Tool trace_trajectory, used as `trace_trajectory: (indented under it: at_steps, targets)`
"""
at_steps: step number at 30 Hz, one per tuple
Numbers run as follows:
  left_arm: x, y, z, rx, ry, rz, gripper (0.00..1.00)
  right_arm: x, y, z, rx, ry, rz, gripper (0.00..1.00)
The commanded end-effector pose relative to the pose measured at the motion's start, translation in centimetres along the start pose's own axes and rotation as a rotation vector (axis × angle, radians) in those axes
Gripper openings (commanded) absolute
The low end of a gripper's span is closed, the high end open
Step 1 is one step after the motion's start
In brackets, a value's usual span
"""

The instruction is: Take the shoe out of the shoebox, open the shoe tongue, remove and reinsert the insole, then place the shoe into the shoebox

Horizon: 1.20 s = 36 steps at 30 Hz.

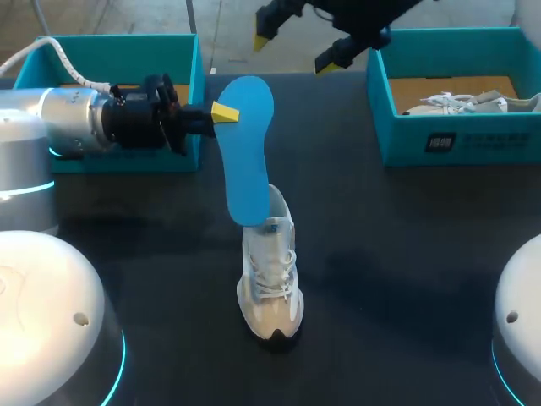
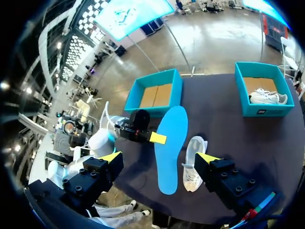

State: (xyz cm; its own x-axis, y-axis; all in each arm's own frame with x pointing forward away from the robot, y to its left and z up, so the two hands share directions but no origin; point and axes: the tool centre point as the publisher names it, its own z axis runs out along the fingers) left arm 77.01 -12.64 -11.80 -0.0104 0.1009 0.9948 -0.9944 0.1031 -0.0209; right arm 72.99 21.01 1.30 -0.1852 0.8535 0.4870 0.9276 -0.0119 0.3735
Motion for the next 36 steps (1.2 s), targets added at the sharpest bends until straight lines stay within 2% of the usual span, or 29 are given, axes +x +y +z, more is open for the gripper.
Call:
trace_trajectory:
  at_steps: [1,10,25,36]
  targets:
    - [0.0,0.1,0.0,0.001,-0.002,0.000,0.00,0.9,0.3,0.5,0.022,-0.289,0.001,1.00]
    - [0.0,0.1,0.0,0.001,-0.002,0.000,0.00,2.2,-0.6,0.9,0.064,-0.416,-0.026,1.00]
    - [0.0,0.1,0.0,0.001,-0.002,0.000,0.00,4.4,-2.5,2.0,0.158,-0.556,-0.013,1.00]
    - [0.0,0.1,0.0,0.001,-0.002,0.000,0.00,5.3,-3.0,4.0,0.211,-0.596,-0.018,1.00]
